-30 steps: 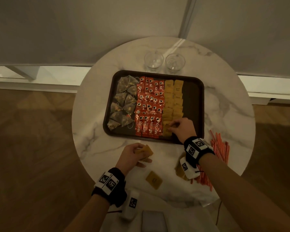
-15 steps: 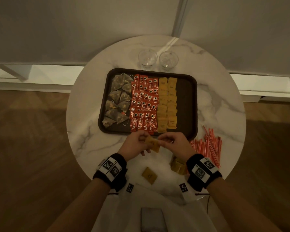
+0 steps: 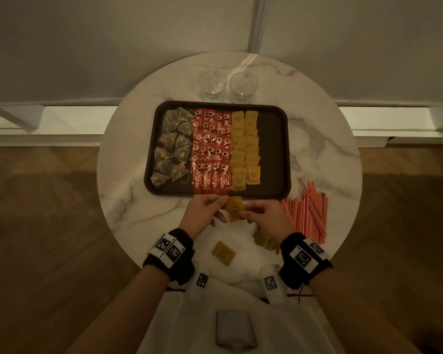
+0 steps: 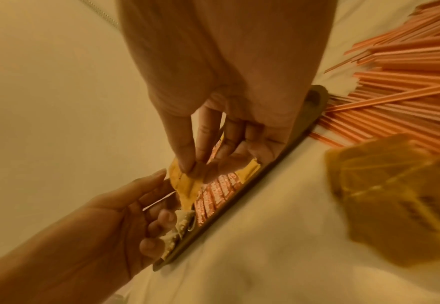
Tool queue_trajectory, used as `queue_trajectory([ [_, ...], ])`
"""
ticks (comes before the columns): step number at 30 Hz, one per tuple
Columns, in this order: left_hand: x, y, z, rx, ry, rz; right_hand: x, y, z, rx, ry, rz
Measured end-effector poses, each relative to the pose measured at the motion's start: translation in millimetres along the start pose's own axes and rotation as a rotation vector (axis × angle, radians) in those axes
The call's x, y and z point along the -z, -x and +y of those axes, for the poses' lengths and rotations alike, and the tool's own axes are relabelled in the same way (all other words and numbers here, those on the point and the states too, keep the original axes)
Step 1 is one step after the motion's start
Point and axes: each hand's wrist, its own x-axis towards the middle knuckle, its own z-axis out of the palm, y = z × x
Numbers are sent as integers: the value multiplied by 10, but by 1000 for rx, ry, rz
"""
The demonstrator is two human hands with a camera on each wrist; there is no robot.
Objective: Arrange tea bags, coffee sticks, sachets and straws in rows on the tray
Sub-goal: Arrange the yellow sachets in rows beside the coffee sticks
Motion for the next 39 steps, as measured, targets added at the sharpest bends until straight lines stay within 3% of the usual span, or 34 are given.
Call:
queue_trajectory([
  [3,29,24,-242,-82,-413,-16,65,98,171,-57,100,25],
  [6,21,101,-494,-130,-861,-195,126,218,376,-101,127,0],
  [9,-28,218,-718,-203,-1081,-295,143,331,603,-138,141,-21],
  [13,-98,323,-903,-373,-1187,-265,153,434,745,-149,172,-56],
  [16,-97,297,-892,-242,-1039,-228,175,412,738,-108,154,-29],
  [20,-86,225,-744,20,-504,-93,268,255,632,-60,165,36],
  [22,-123,210,-628,82,-215,2,331,148,532,-65,132,71],
  [25,-184,145,-503,119,10,93,420,-62,374,-27,153,151],
  [30,-235,8,-461,136,18,118,550,-493,162,-5,218,250],
  [39,-180,-222,-337,127,-53,129,479,-994,139,-114,293,255],
])
